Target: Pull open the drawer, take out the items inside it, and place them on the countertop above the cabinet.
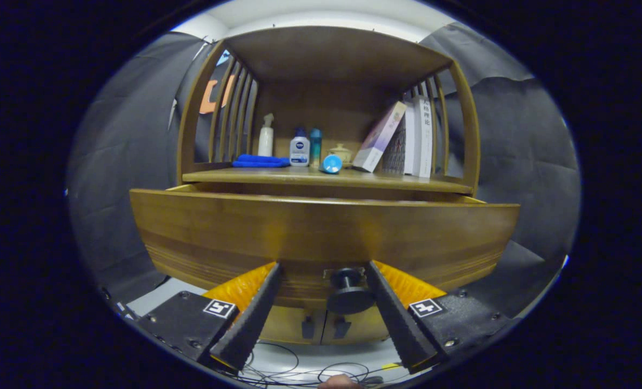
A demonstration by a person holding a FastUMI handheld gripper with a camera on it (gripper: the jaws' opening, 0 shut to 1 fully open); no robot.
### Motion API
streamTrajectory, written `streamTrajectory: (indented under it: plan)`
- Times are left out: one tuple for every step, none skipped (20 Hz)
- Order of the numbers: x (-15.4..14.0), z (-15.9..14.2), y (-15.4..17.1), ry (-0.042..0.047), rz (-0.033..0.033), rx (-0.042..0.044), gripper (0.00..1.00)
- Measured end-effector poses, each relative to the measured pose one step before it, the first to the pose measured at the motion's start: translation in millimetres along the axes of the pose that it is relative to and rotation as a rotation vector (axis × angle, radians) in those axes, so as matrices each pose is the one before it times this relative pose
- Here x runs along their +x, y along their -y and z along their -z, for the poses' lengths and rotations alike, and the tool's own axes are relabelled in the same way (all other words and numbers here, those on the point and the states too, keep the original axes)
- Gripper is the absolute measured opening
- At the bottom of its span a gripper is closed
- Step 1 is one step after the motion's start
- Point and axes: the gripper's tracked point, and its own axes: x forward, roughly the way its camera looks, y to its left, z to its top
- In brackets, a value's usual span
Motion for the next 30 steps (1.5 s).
streamTrajectory:
  plan:
    - [6.92,-2.75,-1.39,0.00255,-0.00171,0.00154,1.0]
    - [6.42,-1.82,0.77,-0.00459,-0.00145,-0.00097,1.0]
    - [6.74,-1.97,0.64,-0.00945,-0.00043,-0.0005,1.0]
    - [7.97,-2.07,-0.78,-0.00427,0.00013,-0.00091,1.0]
    - [7.3,-1.71,-0.26,-0.00514,0.0004,0.00035,1.0]
    - [7.44,-2.62,-0.07,-0.00449,0.00038,-0.00162,1.0]
    - [6.96,-2.07,-0.29,-0.00331,0.00046,-0.00057,1.0]
    - [6.22,-1.52,0.06,-0.00168,0.00132,-0.00059,1.0]
    - [5.71,-2.55,0.0,-0.00003,0.00083,-0.00202,1.0]
    - [2.21,-0.77,1.11,-0.00247,0.00017,-0.00144,1.0]
    - [5.52,-2.35,-1.23,-0.00554,-0.00006,0.00645,1.0]
    - [10.1,-1.88,-1.15,-0.01024,-0.00095,0.00707,1.0]
    - [5.05,-1.12,0.39,-0.0095,-0.00107,0.00638,1.0]
    - [1.22,-1.56,-1.08,-0.0017,-0.00462,0.00442,1.0]
    - [0.33,-0.56,0.24,-0.00004,-0.00298,-0.00374,1.0]
    - [0.86,1.47,0.86,0.00445,0.00068,-0.01404,1.0]
    - [-0.83,-0.04,1.92,0.00609,0.0016,-0.00886,1.0]
    - [2.08,0.89,1.52,-0.01828,0.00485,0.00296,1.0]
    - [-1.24,3.74,1.71,-0.0334,-0.00103,0.0192,1.0]
    - [-9.0,0.97,2.5,-0.00952,-0.00579,0.02977,1.0]
    - [-9.15,-2.62,0.07,0.00721,-0.00795,0.02067,1.0]
    - [-8.74,-3.32,-1.62,0.01471,-0.0136,0.0005,1.0]
    - [-10.78,-2.68,0.62,0.01552,-0.00979,-0.01966,1.0]
    - [-17.46,-0.99,0.83,0.01838,-0.00911,-0.02299,1.0]
    - [-17.21,-2.68,-2.65,0.01349,-0.01511,-0.01762,1.0]
    - [-20.11,-0.94,-4.97,0.01125,-0.02038,-0.01207,1.0]
    - [-18.03,-1.43,-3.27,0.00999,-0.01889,-0.00426,1.0]
    - [-15.28,-2.62,-1.98,0.00811,-0.0192,-0.00142,1.0]
    - [-15.83,-2.93,0.71,0.00592,-0.01224,0.00411,1.0]
    - [-15.9,-2.47,0.45,0.0073,-0.01208,0.0051,1.0]
